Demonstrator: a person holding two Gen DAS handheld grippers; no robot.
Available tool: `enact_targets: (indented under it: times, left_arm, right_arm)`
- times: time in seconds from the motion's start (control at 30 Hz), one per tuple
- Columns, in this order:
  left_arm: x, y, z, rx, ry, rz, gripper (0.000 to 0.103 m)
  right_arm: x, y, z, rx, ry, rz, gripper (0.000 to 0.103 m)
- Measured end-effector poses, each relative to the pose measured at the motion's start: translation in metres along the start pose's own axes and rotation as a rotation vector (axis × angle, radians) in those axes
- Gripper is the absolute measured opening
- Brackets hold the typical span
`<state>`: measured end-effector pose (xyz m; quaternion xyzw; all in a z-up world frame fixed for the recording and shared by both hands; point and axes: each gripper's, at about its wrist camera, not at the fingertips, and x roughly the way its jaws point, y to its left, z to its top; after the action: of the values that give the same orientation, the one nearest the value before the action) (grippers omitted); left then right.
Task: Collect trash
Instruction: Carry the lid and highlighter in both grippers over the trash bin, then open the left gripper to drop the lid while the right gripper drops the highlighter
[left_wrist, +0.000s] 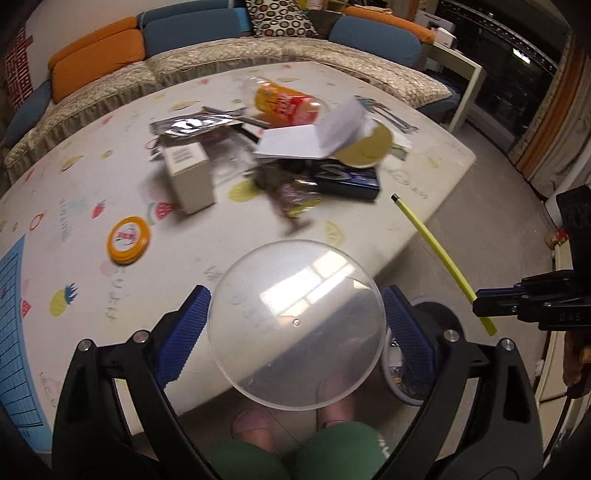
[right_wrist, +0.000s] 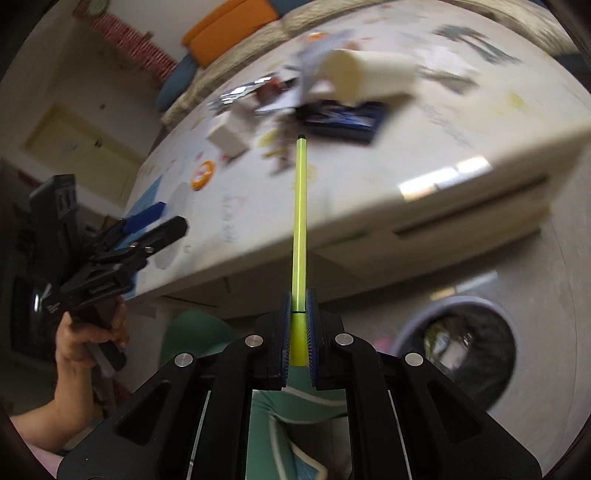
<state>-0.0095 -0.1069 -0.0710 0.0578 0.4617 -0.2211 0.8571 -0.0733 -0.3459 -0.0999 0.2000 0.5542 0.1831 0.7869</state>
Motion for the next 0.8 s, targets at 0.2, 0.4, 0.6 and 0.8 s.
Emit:
enact_targets:
  times: [0.2, 0.4, 0.6, 0.8]
  left_arm:
    - [0.02, -0.103, -0.006, 0.132, 0.035, -0.105, 0.091]
    - [0.046, -0.192, -0.033, 0.239, 0.107, -0.213, 0.091]
    - [0.101, -0.242, -0.072, 0.287, 0.249, -0.273, 0.091]
    - [0.153, -0.254, -0.095, 0.263, 0.377, -0.3, 0.091]
  right_arm:
    - [-0.035, -0.073, -0.061, 0.149, -0.038, -0.045, 0.009]
    - [-0.045, -0.137, -0.125, 0.309, -0.044, -0.065, 0.009]
    - [-0.019, -0.184, -0.167, 0.44, 0.005, -0.031, 0.009]
    - [0.022, -0.218, -0.187, 0.553, 0.07, 0.022, 0.009]
